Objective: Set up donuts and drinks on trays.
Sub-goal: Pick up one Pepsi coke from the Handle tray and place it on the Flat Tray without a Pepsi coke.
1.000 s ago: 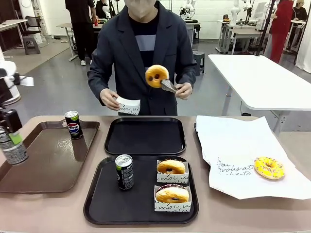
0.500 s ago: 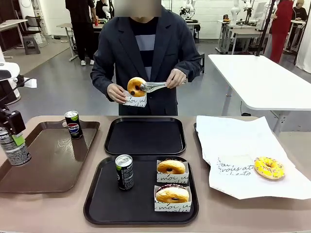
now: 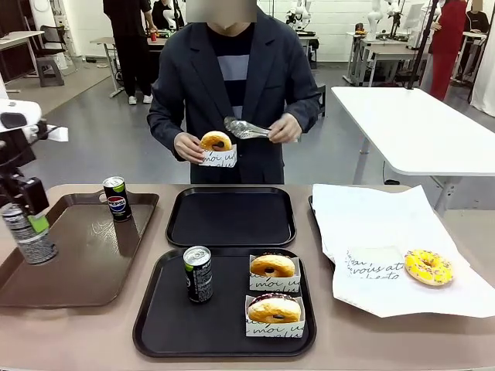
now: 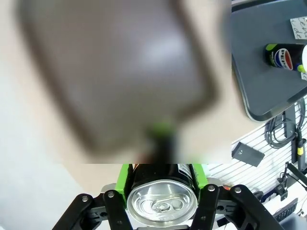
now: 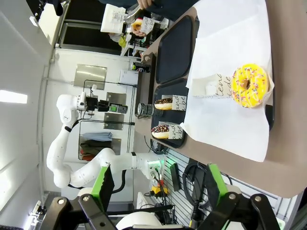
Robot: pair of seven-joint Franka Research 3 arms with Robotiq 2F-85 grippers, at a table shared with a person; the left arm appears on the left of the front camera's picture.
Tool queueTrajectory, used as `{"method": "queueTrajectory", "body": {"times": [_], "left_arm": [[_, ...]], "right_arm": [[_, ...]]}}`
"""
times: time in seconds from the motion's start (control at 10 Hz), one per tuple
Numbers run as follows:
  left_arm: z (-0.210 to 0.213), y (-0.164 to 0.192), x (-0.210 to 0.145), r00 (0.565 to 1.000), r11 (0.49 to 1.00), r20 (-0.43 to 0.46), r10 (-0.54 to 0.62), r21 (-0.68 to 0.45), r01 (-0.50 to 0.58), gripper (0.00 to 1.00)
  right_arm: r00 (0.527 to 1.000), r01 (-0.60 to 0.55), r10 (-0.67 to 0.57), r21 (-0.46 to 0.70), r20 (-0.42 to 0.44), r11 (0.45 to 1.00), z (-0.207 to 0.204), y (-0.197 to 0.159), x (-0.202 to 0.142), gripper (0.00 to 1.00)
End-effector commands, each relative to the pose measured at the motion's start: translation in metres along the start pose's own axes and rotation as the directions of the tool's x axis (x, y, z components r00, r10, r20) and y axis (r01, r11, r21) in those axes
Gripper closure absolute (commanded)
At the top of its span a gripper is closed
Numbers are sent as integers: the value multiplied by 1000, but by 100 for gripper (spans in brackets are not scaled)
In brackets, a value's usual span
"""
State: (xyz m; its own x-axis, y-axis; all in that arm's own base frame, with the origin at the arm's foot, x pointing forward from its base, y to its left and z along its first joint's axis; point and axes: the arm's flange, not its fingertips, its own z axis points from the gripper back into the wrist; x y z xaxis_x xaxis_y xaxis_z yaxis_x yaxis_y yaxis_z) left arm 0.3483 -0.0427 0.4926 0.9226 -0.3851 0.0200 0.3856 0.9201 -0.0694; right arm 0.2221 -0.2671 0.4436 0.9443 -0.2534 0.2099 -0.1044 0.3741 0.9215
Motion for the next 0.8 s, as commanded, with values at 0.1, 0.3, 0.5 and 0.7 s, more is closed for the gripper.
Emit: {"method": "queueTrajectory", "body": {"times": [0.1,0.3,0.5,0.7], "left_arm": [[-6,-41,60,997,997,23,-74,-29,75,41],[-12,-63,84,994,993,52,-98,-63,102,41],[-28,-84,110,988,986,82,-130,-90,138,41],[-39,-88,138,983,980,103,-153,-110,164,41]], "right_arm": [[1000,-21,20,22,13,1000,1,0,2,0],[1000,-21,20,22,13,1000,1,0,2,0],[1000,-21,20,22,13,1000,1,0,2,0],[1000,-21,20,22,13,1000,1,0,2,0]]}}
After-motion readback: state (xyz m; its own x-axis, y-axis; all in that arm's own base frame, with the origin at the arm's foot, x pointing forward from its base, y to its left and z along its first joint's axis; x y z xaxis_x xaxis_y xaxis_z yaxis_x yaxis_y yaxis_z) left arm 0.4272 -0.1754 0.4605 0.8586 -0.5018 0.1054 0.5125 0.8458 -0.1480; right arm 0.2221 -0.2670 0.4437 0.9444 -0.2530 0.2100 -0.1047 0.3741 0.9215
